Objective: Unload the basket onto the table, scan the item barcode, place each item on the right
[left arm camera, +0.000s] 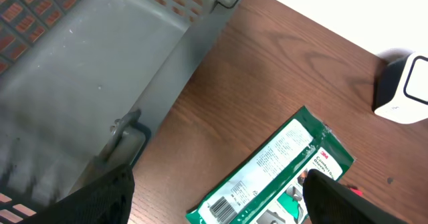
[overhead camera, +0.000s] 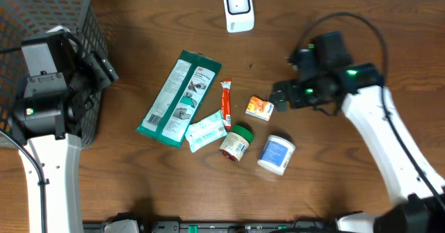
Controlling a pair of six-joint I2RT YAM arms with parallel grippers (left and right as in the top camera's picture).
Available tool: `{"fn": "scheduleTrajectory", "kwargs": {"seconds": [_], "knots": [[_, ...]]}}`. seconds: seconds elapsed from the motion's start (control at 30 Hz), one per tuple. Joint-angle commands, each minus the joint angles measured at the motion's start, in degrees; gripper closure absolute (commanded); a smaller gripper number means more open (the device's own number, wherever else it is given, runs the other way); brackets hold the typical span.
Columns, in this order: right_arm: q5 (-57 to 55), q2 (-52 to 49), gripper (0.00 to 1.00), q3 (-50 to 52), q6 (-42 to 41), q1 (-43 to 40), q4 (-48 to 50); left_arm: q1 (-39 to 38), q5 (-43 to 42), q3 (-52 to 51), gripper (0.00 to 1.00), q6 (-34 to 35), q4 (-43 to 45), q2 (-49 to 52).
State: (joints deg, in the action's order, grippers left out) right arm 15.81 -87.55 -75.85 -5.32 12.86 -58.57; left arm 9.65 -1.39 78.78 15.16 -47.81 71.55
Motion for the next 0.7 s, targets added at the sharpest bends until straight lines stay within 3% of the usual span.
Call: {"fn": "scheduleTrajectory", "kwargs": {"seconds": [0.0, 0.13, 0.2, 0.27, 0.53, 0.67], "knots": [[5.55, -0.11, 0.01, -0.31, -3.21, -1.79, -5.92, 0.46, 0.76, 0.68, 0.17, -0.52, -0.2, -0.17], [7.19, -0.11, 0.01, 3.34, -6.75, -1.92, -9.11, 0.46, 0.76, 0.68, 0.17, -0.52, -0.2, -0.17], [7.17, -0.09, 0.01, 7.56, -17.66, -2.01, -7.89, 0.46, 0.76, 0.68, 0.17, -0.52, -0.2, -0.17], [7.13, -0.09, 0.01, 9.97, -21.66, -2.23, -7.82, 0.46, 0.76, 0.68, 0.17, -0.52, -0.2, -0.17], [6.54, -0.09, 0.01, 19.28, -29.57, -3.78, -4.04, 0.46, 0.76, 0.68, 0.17, -0.52, -0.2, -0.17], [11.82, -0.09, 0.01, 23.82, -31.5, -3.76, 1.57, 0.46, 0.76, 0.68, 0.17, -0.52, -0.2, -0.17]]}}
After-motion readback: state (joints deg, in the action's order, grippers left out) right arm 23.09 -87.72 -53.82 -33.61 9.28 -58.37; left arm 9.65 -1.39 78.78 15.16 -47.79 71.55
